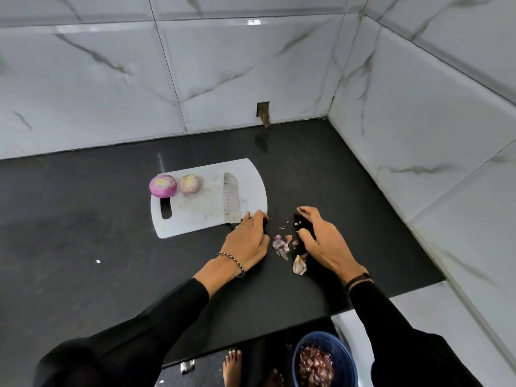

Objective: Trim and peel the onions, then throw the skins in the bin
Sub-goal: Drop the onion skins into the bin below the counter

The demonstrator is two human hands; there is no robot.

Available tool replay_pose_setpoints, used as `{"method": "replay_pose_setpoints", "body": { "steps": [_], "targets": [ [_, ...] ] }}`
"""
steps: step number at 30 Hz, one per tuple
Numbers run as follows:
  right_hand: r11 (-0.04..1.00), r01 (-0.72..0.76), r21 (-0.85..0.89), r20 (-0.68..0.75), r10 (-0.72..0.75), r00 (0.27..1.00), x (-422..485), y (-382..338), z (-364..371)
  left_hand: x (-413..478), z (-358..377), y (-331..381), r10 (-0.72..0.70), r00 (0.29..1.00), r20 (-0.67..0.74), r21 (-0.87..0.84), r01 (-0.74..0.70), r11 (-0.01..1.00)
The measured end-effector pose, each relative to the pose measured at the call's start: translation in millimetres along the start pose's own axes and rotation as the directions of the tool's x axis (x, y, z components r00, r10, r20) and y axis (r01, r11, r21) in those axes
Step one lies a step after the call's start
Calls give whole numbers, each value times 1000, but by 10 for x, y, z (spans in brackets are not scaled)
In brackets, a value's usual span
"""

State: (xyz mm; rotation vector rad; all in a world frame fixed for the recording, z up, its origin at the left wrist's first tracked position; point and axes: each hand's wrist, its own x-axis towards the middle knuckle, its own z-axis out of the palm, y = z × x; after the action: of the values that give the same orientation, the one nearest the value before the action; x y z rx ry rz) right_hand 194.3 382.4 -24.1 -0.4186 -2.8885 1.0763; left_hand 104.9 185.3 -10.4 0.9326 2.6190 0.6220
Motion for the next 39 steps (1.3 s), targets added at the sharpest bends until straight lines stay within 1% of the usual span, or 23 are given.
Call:
{"method": "replay_pose_setpoints", "body": {
  "steps": [2, 3, 5, 7, 9, 11, 12, 14, 17, 19, 22, 24, 26, 27, 28, 30, 32, 34, 35, 37, 39],
  "targets": [
    [994, -59, -88, 66, 65, 996, -21, 8, 19, 47, 23, 27, 8, 999, 42, 22, -9, 1000],
    [992, -55, -116, 93, 66, 993, -48, -3, 51, 59, 33, 60, 37, 997, 65, 46, -40, 998],
    [990, 14, -141, 138, 6, 990, -144, -46, 118, 38, 62, 129, 85, 994, 73, 59, -90, 994],
    [991, 79, -109, 171, -59, 983, -246, -80, 149, -1, 113, 141, 104, 994, 15, 21, -105, 994],
    [996, 82, -39, 144, -76, 987, -276, -109, 123, -35, 157, 123, 95, 995, -24, -20, -95, 995],
    [998, 57, 1, 87, -57, 995, -205, -122, 84, -15, 146, 115, 60, 997, -40, -51, -62, 997],
    [999, 45, 0, 74, -45, 996, -148, -117, 77, 6, 131, 118, 44, 998, -37, -46, -46, 998],
    [999, 24, -46, 90, -20, 996, -49, -107, 83, 33, 89, 167, 37, 999, -10, -17, -37, 999],
    [994, 54, -99, 164, -37, 986, -25, -95, 132, 8, 140, 213, 142, 989, 46, 100, -146, 984],
    [991, 87, -104, 175, -68, 982, -129, -78, 171, -77, 225, 207, 211, 976, 54, 141, -217, 966],
    [992, 105, -73, 178, -91, 980, -378, -35, 165, -271, 301, 202, 216, 976, -4, 60, -215, 975],
    [996, 92, -2, 182, -90, 979, -531, -24, 105, -397, 295, 213, 216, 976, -43, -14, -216, 976],
    [996, 74, 58, 145, -82, 986, -647, 2, 38, -471, 308, 201, 220, 974, -55, -4, -221, 975],
    [996, 61, 68, 121, -69, 990, -702, 27, 18, -483, 317, 184, 216, 975, -54, 32, -214, 976],
    [997, 44, 56, 106, -50, 993, -754, 55, 11, -480, 333, 158, 202, 978, -52, 79, -198, 977],
    [1000, -10, -23, 103, 12, 995, -840, 61, 45, -491, 361, 129, 149, 988, -41, 152, -142, 978],
    [991, -37, -128, 104, 51, 993, -900, 21, 170, -527, 391, 120, 116, 993, 18, 208, -118, 971],
    [980, 15, -200, 112, 7, 994, -916, -31, 309, -570, 423, 138, 148, 986, 81, 221, -163, 962],
    [978, 38, -207, 125, -12, 992, -906, -57, 358, -582, 425, 153, 178, 979, 100, 212, -196, 957],
    [991, 22, -134, 163, 0, 987, -889, -112, 378, -601, 441, 186, 226, 968, 113, 172, -243, 955],
    [999, 10, -30, 166, -5, 986, -855, -151, 345, -607, 440, 223, 229, 970, 76, 133, -238, 962]
  ]
}}
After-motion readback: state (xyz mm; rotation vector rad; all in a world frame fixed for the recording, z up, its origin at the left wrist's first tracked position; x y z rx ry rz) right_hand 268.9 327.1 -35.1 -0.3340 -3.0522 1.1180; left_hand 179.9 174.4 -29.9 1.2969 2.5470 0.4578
